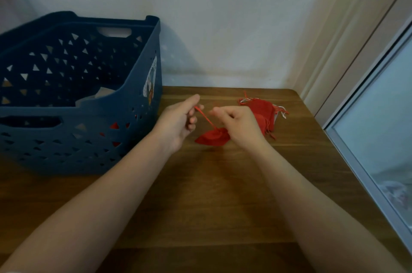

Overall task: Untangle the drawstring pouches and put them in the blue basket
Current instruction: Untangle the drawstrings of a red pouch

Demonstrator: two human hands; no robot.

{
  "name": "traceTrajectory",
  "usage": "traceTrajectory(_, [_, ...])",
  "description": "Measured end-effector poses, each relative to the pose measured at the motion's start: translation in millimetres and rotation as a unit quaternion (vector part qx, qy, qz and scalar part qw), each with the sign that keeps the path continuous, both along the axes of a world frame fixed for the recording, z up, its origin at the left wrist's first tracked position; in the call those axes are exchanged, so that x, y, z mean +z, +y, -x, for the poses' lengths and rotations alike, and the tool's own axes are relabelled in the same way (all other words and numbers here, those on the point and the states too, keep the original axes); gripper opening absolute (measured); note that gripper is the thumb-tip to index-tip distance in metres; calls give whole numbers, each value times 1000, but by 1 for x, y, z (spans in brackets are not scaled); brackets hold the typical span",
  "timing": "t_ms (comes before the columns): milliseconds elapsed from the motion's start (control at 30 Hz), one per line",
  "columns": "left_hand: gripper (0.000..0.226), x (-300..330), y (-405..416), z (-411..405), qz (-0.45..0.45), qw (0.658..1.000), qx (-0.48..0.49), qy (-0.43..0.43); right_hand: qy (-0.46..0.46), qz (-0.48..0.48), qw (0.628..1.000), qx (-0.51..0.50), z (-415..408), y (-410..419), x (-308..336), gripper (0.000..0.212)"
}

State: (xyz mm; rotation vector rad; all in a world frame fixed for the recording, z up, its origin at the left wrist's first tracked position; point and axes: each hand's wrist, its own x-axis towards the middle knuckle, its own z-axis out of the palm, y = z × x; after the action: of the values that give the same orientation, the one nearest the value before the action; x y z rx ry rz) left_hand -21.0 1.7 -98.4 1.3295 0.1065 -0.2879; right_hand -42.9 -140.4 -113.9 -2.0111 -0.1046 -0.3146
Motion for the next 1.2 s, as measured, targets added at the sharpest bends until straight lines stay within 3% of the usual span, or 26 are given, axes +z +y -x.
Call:
traceTrajectory(100, [37, 5, -3, 2, -120, 989, -8, -86, 2, 0, 997, 72, 3, 6, -2, 41])
traceTrajectory(167, [39, 10, -4, 4, -166, 978, -11, -123, 21, -34, 994, 103, 5, 7, 1, 37])
traceTrajectory(300, [31, 13, -5, 7, -146, 981, -19, -124, 14, -82, 994, 65, 5, 10, 3, 31])
traceTrajectory(500, [15, -4, -11, 21, -145, 980, -76, -112, 55, -289, 956, -6, 7, 14, 13, 23])
traceTrajectory(667, [20, -6, -12, 22, -174, 971, -113, -121, 52, -283, 958, 7, 8, 15, 15, 19])
traceTrajectory(833, [24, -10, -10, 19, 10, 992, -120, -44, 69, -322, 944, -35, 3, 6, 11, 23])
traceTrajectory(900, [27, -12, -9, 16, 31, 994, -106, -29, 82, -321, 943, -40, 5, 4, 9, 25])
traceTrajectory(967, [31, -11, -10, 14, -34, 994, -100, -35, 68, -320, 944, -33, 8, 2, 9, 27])
traceTrajectory(1033, [34, -8, -13, 13, -180, 974, -103, -86, 23, -268, 963, -20, 8, 1, 12, 27])
traceTrajectory(1100, [34, -6, -15, 15, -316, 923, -123, -180, -16, -180, 984, -6, 8, 2, 17, 27])
traceTrajectory(1200, [28, -3, -15, 17, -400, 857, -172, -276, -29, -84, 996, 30, 7, 7, 22, 27])
